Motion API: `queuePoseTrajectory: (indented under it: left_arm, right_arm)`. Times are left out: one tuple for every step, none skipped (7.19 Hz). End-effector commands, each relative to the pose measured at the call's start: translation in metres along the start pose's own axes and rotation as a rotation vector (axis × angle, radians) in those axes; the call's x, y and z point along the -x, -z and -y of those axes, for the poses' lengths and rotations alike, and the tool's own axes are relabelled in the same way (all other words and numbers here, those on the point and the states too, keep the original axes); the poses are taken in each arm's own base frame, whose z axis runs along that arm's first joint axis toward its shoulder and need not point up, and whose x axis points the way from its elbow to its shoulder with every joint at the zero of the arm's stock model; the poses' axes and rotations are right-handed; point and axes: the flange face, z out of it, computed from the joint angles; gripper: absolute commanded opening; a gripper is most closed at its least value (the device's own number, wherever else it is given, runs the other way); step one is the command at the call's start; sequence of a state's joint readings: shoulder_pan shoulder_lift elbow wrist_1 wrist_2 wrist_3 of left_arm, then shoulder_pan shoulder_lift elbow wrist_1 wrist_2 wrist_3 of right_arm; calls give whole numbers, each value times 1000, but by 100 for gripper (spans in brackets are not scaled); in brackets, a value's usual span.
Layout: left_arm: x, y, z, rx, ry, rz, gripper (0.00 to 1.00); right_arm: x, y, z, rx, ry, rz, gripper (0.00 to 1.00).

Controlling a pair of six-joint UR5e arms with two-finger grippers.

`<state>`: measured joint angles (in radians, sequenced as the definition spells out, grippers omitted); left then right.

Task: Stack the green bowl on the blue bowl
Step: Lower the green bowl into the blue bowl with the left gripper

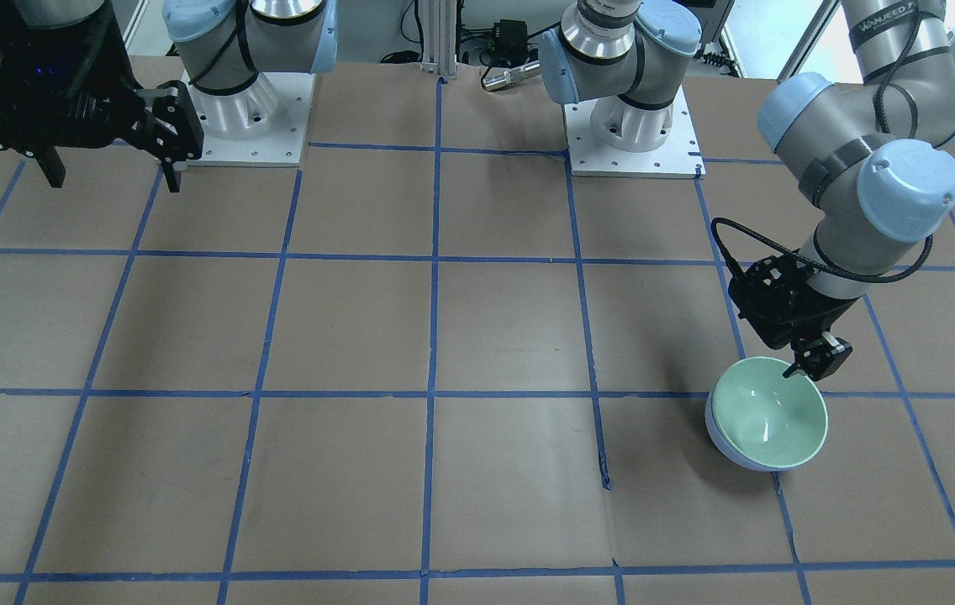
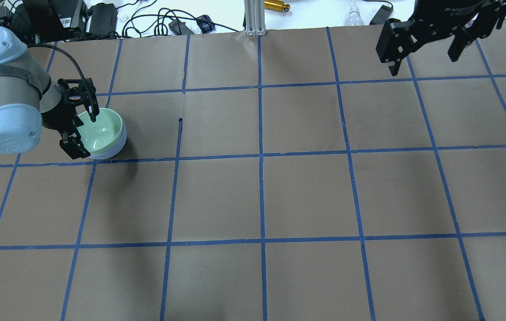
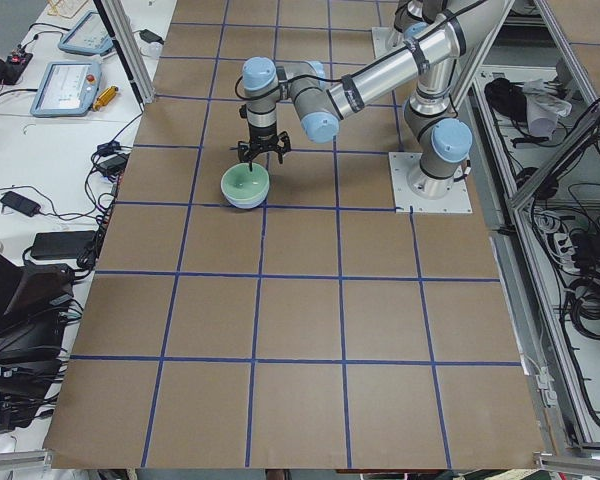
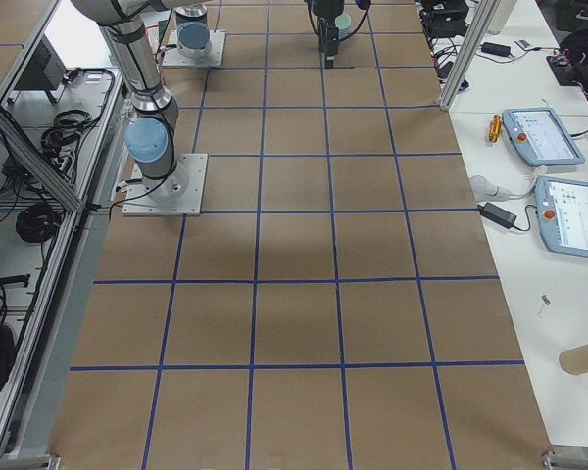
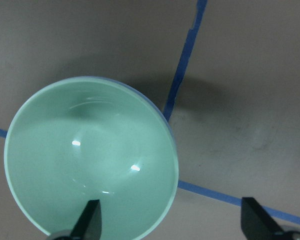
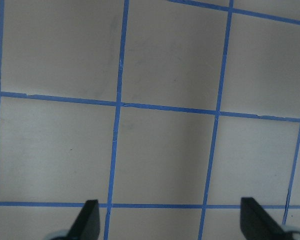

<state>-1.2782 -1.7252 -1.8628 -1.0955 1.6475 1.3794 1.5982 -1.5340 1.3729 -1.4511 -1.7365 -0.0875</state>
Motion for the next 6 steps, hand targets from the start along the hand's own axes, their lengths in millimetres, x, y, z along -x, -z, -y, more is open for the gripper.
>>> queuePoseTrajectory:
  left_arm:
    - [-41, 42, 31, -31, 335, -18, 100]
    - [-62, 63, 53, -40, 480, -15, 100]
    - [-78, 87, 76, -43, 601, -18, 100]
    - [-91, 103, 96, -48, 671, -34, 100]
    - [-104, 115, 103, -25, 725, -56, 100]
    - [-115, 137, 105, -53, 891, -95, 100]
  right_arm:
    - [0, 0, 0, 0, 0, 0, 100]
    - [-1, 0, 0, 0, -1, 0, 100]
    - [-1, 0, 0, 0, -1, 0, 100]
    - [-1, 0, 0, 0, -1, 0, 100]
    - [-1, 0, 0, 0, -1, 0, 100]
    - [-1, 0, 0, 0, -1, 0, 100]
